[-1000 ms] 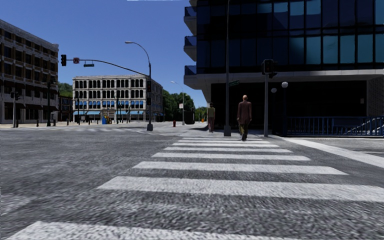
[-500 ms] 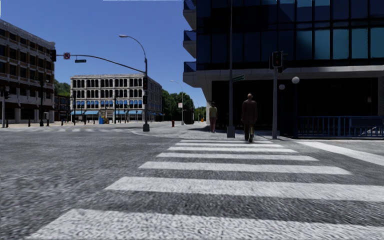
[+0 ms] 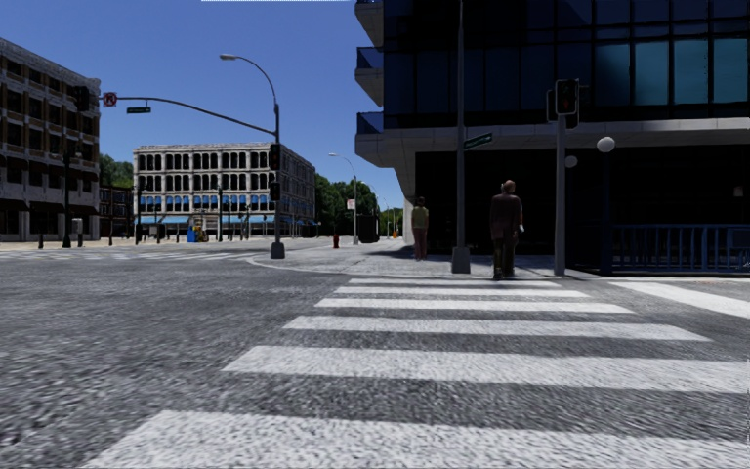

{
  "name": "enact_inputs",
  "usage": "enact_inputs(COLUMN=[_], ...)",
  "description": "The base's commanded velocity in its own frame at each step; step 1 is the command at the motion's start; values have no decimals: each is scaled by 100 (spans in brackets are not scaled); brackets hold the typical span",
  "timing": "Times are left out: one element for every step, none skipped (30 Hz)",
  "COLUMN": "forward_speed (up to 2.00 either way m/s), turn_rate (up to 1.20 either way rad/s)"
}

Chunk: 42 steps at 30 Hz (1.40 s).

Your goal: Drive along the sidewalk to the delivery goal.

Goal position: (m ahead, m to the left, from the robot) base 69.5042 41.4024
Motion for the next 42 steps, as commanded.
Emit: enact_inputs(forward_speed=[200,200,200,200,200,200,200,200,200,200,200,200,200,200,200,200,200,200,200,200,200,200,200,200,200,200,200,200,200,200,200,200,200,200,200,200,200,200,200,200,200,200], turn_rate=[0,0,0,0,0,-12,-12,-28,-32,-34,-34,-34,-34,-34,-28,-19,-19,-7,0,0,0,0,0,0,0,0,0,0,0,0,0,0,0,0,0,0,0,0,0,0,0,0])
